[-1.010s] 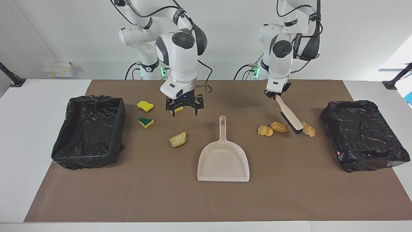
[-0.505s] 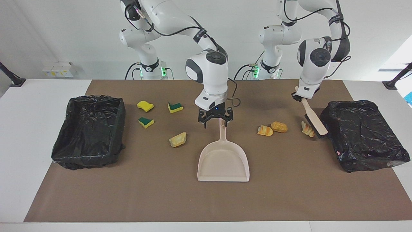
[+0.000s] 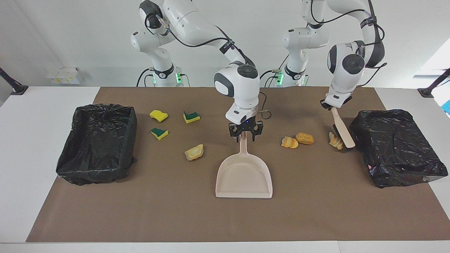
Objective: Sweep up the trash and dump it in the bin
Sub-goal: 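Grasp the dustpan handle with the right gripper while the left gripper positions the brush, then place the dustpan beside the bread with the right gripper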
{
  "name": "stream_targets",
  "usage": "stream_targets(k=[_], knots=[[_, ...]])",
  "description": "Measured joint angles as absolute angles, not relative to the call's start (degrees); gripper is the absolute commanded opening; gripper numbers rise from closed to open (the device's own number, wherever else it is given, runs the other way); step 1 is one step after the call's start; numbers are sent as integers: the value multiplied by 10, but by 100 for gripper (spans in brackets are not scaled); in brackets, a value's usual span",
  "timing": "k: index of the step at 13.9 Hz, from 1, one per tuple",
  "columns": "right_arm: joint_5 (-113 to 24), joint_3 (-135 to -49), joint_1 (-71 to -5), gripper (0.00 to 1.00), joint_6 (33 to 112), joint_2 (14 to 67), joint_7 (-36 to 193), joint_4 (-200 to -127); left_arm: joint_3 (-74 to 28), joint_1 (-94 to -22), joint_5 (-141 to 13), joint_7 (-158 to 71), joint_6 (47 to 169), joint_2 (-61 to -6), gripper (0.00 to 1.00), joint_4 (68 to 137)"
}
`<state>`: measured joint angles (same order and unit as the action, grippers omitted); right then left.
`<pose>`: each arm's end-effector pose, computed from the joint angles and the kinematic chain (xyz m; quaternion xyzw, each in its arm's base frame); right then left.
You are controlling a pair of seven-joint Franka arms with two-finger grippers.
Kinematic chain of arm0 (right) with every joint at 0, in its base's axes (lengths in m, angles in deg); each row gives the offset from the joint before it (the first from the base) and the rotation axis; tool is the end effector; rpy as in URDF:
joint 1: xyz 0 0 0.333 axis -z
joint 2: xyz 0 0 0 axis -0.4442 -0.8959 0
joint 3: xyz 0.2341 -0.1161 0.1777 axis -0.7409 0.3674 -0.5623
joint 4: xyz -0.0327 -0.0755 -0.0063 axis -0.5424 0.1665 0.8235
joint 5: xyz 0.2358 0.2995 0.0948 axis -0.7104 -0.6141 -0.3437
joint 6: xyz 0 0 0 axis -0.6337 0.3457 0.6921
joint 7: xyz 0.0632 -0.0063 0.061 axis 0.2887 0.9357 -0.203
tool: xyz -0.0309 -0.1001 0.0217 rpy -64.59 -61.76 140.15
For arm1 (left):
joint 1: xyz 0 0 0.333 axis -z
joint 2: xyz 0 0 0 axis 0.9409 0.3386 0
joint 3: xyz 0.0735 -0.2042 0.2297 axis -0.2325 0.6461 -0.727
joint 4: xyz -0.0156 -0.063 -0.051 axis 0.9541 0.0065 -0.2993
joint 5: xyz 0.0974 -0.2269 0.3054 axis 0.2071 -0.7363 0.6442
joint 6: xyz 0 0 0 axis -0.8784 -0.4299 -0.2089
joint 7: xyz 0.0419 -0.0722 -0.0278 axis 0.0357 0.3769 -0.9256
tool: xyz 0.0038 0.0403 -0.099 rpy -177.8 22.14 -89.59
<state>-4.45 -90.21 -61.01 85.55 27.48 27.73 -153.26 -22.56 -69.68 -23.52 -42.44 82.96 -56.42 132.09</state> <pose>0.5419 0.4397 0.3537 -0.9956 -0.0139 -0.0900 0.0211 0.4302 -0.0115 0.3768 -0.9854 -0.0260 0.0945 0.1393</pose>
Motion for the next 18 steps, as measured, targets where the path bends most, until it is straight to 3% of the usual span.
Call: stream_targets(k=[2,3,8,13,18], knots=[[-45,-902,-610,3,855,275,277,-1534,-224,-668,-241,-424,830,-563,0,1321],[-44,-901,-610,0,853,274,277,-1536,-223,-648,-259,-425,830,-563,0,1321],[-44,-901,-597,0,812,283,316,-1533,-221,-598,-288,-431,824,-564,0,1307],[-72,-901,-544,0,733,333,522,-1532,-227,-598,-289,-431,747,-573,0,1238],[-75,-901,-506,0,597,378,779,-1534,-235,-616,-299,-431,742,-572,0,1238]])
